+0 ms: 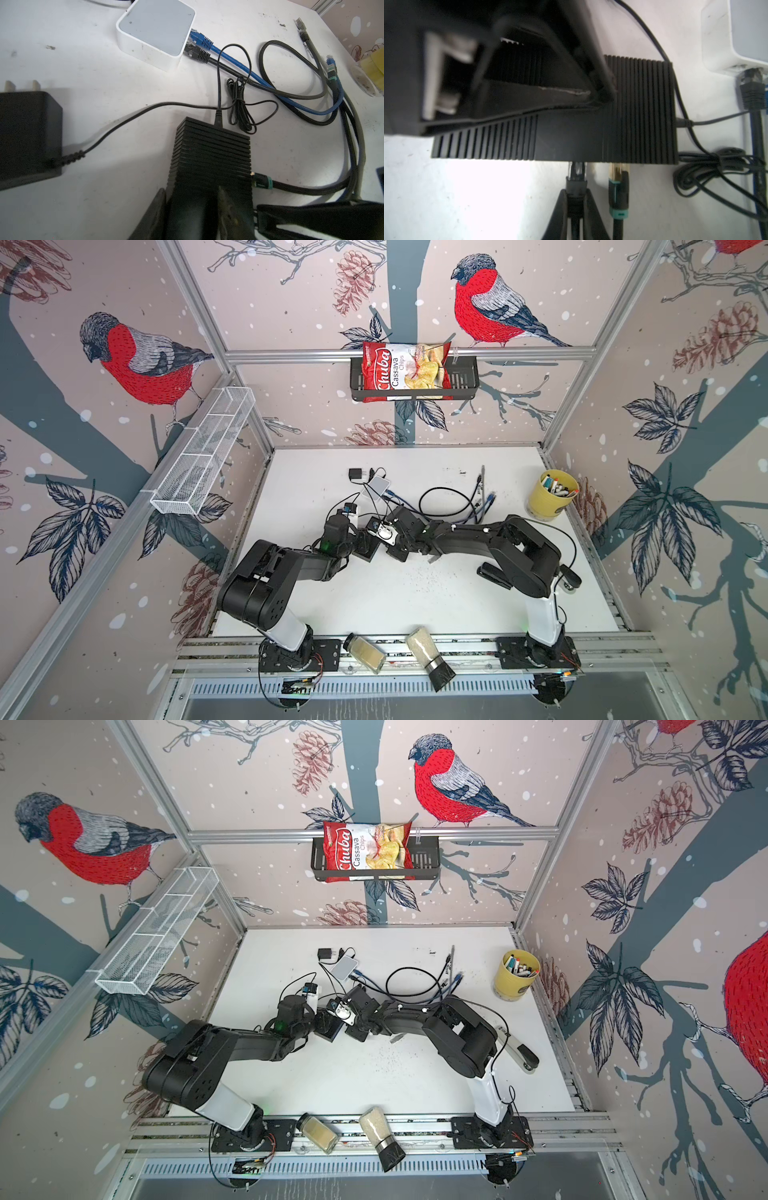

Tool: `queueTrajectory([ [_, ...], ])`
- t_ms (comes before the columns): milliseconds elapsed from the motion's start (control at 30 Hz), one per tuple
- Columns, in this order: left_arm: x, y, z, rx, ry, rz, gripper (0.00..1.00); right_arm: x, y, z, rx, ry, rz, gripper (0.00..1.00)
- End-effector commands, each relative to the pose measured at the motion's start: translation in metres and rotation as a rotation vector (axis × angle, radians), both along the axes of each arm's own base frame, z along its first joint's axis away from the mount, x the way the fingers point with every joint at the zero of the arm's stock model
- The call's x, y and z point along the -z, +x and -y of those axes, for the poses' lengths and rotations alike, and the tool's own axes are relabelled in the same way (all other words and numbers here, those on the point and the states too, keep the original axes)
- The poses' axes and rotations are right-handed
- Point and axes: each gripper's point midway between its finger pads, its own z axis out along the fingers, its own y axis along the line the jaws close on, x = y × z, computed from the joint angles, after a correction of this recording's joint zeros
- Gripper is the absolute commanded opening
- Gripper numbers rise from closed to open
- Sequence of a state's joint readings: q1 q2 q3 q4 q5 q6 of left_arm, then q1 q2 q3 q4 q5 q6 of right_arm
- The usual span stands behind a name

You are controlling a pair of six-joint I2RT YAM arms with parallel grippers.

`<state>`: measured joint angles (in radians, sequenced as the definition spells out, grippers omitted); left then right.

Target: Insert the plug into the switch port

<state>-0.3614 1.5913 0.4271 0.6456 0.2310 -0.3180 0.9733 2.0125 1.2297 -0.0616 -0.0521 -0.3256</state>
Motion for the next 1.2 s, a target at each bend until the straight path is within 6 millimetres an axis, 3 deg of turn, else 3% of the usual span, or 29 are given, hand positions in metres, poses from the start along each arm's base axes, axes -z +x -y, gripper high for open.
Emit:
queueTrajectory([
  [0,-0.008,-0.035,0.045,0.233,-0.164,-0.070,0.39,-0.080,0.019,-0.069,-0.069,0.398,0.159,0.04],
  [233,-0.005,-0.036,0.045,0.216,-0.176,-0.082,0.38,-0.080,0.019,-0.071,-0.072,0.410,0.152,0.05],
  [467,-0.007,-0.012,0.028,0.092,-0.088,-0.099,0.42,-0.032,0.018,-0.042,-0.065,0.236,0.157,0.05],
  [633,-0.015,0.002,0.025,0.066,-0.056,-0.081,0.45,-0.013,0.016,-0.025,-0.035,0.169,0.139,0.07],
  [900,-0.026,0.016,0.010,0.015,-0.070,-0.066,0.57,0.008,0.015,-0.003,-0.012,0.076,0.120,0.08],
  [1167,-0.039,0.028,-0.006,-0.047,-0.068,-0.043,0.73,0.007,0.017,0.003,0.016,0.084,0.092,0.11],
])
